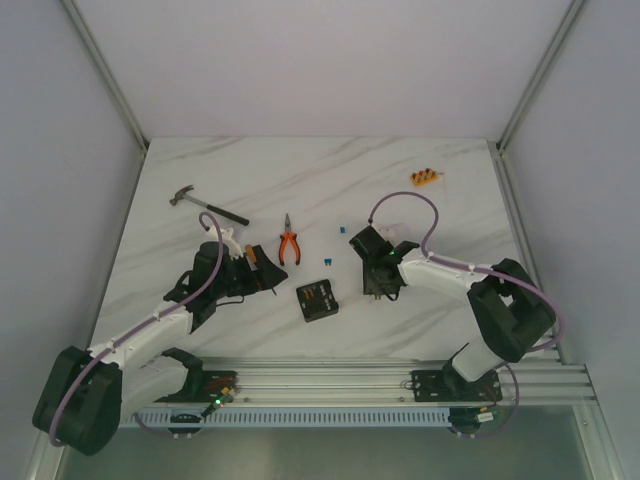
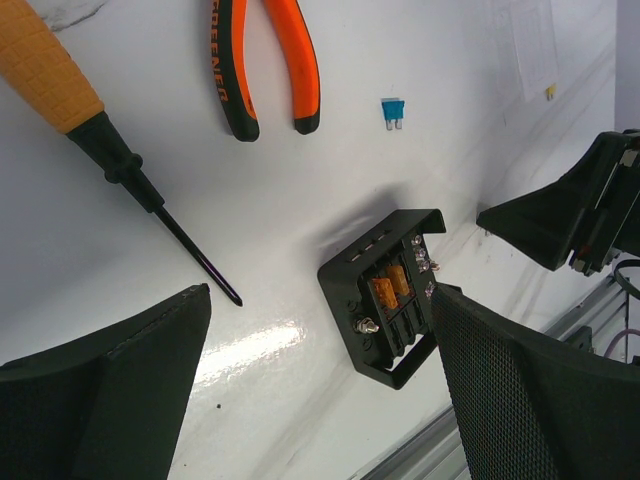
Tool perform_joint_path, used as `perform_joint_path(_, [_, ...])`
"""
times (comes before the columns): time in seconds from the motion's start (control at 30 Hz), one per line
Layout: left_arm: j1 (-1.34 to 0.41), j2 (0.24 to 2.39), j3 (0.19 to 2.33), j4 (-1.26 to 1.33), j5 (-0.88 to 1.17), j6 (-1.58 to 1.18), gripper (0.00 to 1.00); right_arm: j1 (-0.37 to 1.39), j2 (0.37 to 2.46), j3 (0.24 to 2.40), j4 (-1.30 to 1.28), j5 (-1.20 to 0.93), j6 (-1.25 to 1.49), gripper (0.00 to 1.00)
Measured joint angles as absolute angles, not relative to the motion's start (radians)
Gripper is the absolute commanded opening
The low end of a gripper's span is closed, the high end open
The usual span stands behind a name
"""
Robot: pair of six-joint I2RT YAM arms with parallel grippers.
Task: Snap on the fuse box
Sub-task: Pick up the fuse from the center of the board.
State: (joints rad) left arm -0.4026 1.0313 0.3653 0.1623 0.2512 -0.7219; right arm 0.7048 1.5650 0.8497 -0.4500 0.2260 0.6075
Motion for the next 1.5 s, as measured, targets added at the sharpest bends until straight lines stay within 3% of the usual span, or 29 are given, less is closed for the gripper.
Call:
perform_joint_path(0.37, [-0.403,1.031,0.365,0.162,0.254,-0.722,1.0,0.705,1.571,0.855,-0.457,0.229,0.617,0.4])
perform_joint_path(0.87, [-0.403,1.032,0.366,0.162,0.262,-0.722,1.0,0.705,1.579,0.865,-0.464,0.226,0.609,0.27])
perform_joint_path(1.2, [-0.406,1.032,0.369,0.161,0.27,-0.725,1.0,0.705,1.579,0.869,-0.465,0.218,0.605,0.39])
perform_joint_path(1.5, [-0.406,1.032,0.369,0.16,0.27,-0.725,1.0,0.705,1.58,0.872,-0.472,0.186,0.551,0.41])
